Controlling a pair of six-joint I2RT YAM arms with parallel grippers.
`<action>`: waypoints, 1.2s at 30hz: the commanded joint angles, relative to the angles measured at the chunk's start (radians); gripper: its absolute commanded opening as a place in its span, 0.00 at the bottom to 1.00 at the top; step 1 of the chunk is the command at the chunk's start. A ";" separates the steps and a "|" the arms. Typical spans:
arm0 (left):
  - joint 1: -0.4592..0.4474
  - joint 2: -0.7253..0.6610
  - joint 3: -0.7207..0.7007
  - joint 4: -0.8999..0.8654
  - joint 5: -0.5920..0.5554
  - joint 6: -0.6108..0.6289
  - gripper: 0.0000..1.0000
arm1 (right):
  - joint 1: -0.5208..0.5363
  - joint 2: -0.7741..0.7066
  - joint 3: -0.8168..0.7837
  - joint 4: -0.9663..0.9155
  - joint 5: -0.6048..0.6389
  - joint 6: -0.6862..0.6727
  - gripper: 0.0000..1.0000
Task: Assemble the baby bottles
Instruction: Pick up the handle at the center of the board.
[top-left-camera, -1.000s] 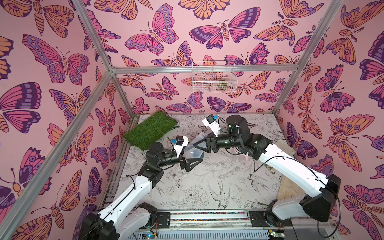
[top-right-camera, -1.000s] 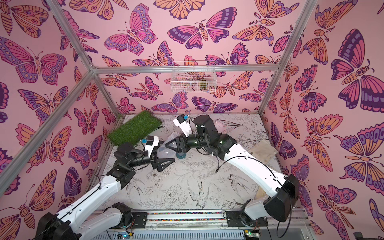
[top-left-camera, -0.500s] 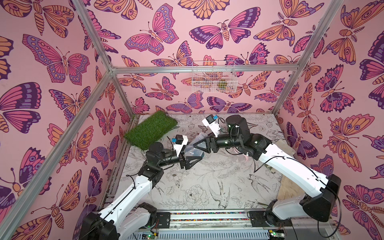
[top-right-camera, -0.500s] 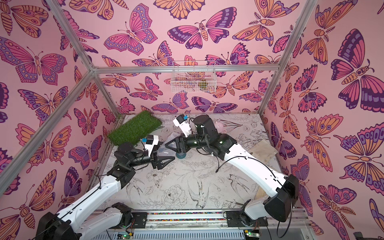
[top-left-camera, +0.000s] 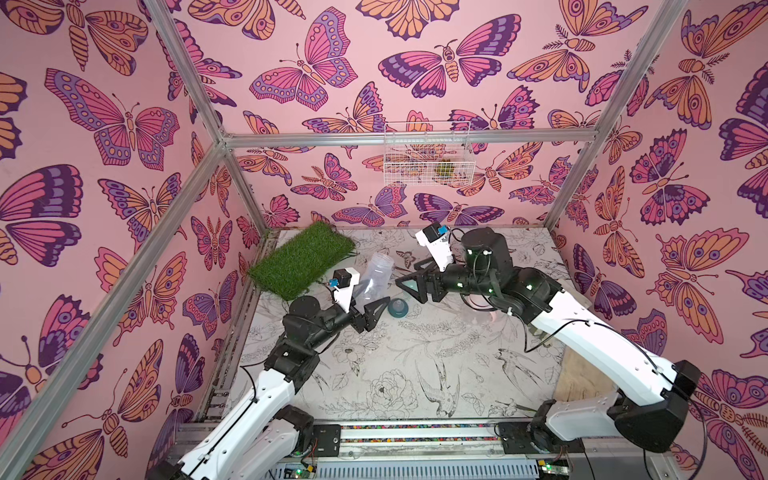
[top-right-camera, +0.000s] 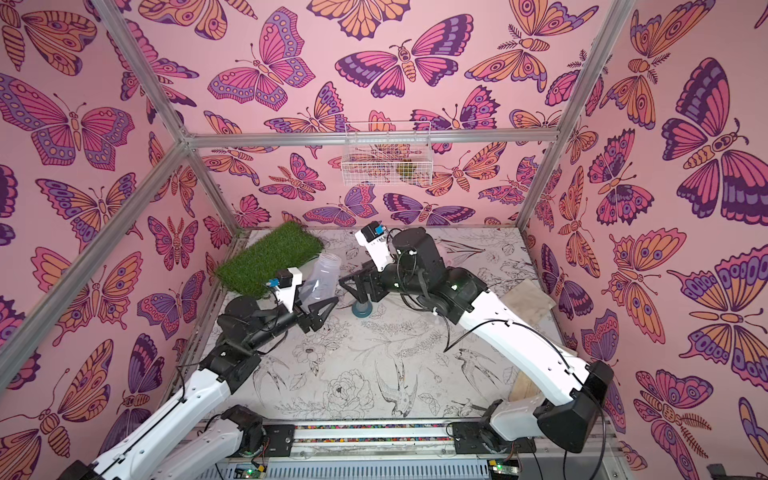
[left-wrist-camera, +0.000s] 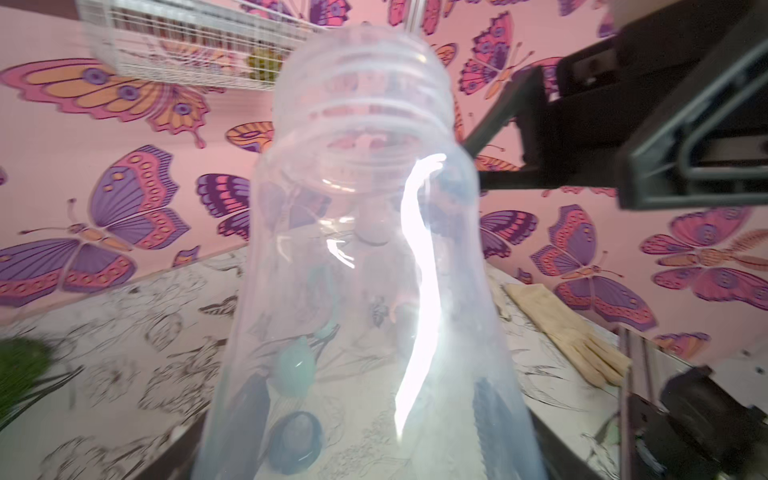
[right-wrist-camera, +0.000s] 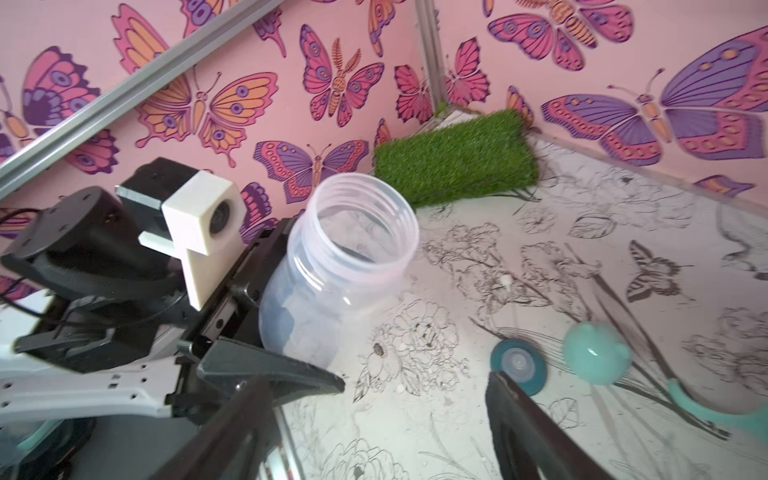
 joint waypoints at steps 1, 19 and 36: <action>-0.001 -0.042 -0.009 -0.096 -0.202 0.022 0.00 | -0.019 0.032 -0.042 -0.041 0.199 -0.021 0.79; -0.001 -0.129 -0.040 -0.125 -0.236 0.035 0.00 | -0.125 0.560 0.078 0.027 0.644 0.389 0.39; -0.001 -0.172 -0.053 -0.108 -0.210 0.027 0.00 | -0.151 0.726 0.082 0.070 0.806 0.657 0.39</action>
